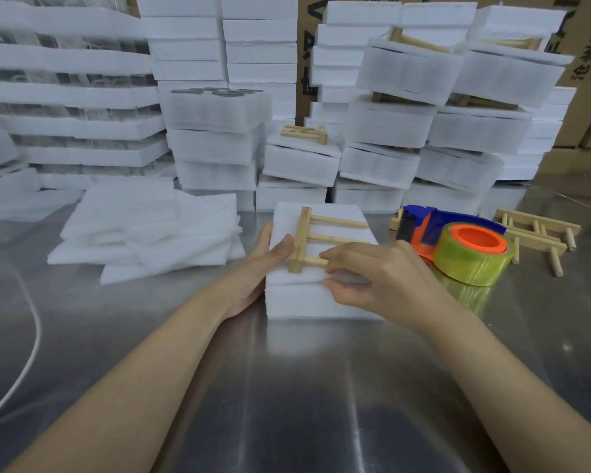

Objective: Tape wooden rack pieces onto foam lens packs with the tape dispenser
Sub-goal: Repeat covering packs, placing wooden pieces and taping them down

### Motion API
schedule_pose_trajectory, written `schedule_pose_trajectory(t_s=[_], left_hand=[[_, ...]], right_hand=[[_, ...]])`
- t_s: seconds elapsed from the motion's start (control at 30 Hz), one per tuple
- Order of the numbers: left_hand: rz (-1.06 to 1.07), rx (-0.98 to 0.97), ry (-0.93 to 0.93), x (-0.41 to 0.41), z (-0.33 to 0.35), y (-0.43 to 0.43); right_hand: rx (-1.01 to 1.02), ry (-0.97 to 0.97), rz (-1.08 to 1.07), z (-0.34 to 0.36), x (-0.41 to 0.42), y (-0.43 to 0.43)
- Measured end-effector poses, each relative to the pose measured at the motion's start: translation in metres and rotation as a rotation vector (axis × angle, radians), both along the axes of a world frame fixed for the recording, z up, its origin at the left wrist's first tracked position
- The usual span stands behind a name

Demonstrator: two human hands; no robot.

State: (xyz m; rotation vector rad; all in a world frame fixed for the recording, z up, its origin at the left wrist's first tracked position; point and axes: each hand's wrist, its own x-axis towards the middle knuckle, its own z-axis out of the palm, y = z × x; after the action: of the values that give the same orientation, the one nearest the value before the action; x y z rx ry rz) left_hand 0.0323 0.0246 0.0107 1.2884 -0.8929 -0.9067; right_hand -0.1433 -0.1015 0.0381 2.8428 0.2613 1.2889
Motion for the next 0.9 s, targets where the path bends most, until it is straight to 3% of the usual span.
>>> schedule_pose_trajectory(t_s=[0.4, 0.63, 0.77, 0.9], left_hand=[[0.033, 0.018, 0.03, -0.0023, 0.001, -0.0001], [0.027, 0.003, -0.03, -0.0036, 0.0015, 0.0017], [0.022, -0.035, -0.05, -0.0037, 0.0015, 0.0014], [0.005, -0.042, -0.067, -0.002, 0.0007, 0.0017]], right_hand=[[-0.018, -0.053, 0.053, -0.0006, 0.0022, 0.0054], [0.069, 0.069, 0.023, 0.0018, -0.0017, 0.0046], [0.298, 0.187, -0.04, 0.0035, -0.0042, 0.0019], [0.723, 0.349, 0.047, 0.0043, -0.0025, 0.0039]])
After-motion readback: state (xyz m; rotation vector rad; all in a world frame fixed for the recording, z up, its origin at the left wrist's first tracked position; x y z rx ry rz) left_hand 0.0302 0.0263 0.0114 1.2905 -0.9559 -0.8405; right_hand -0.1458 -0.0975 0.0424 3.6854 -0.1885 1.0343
